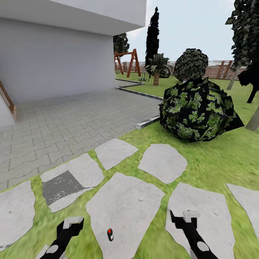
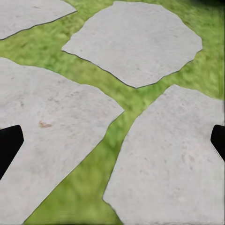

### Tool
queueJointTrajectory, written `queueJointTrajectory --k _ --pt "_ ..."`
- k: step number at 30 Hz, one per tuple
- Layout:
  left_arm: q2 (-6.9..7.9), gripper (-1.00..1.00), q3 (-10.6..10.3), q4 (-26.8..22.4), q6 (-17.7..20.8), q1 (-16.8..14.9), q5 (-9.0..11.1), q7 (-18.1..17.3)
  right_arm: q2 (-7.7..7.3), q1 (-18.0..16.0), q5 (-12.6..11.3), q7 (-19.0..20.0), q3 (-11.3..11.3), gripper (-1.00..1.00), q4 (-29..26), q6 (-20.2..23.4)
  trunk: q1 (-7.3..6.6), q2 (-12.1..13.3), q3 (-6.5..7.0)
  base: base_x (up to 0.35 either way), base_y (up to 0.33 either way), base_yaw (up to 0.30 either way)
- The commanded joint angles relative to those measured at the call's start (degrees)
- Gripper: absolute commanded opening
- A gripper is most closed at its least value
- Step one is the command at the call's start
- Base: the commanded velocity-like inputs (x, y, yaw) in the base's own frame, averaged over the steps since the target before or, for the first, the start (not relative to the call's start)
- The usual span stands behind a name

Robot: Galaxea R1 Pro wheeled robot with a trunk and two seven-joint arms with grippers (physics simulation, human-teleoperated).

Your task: In the garden, pick up the pesticide atomizer on the floor and spray pesticide onto both trees until each tree trunk is fully covered.

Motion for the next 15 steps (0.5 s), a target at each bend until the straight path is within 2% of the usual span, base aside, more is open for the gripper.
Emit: queueJointTrajectory --k 1,15 --pt "0.0 1.0 0.0 0.0 0.0 0.0 0.0 0.0 0.0 0.0 0.0 0.0 0.0 1.0 0.0 0.0 0.0 0.0 0.0 0.0 0.001 -0.3" --pt "0.18 1.0 0.1 0.1 0.0 -0.1 0.3 0.1 0.0 0.0 0.0 0.0 0.0 1.0 0.0 0.0 0.0 0.0 0.0 0.0 0.0 -0.3"
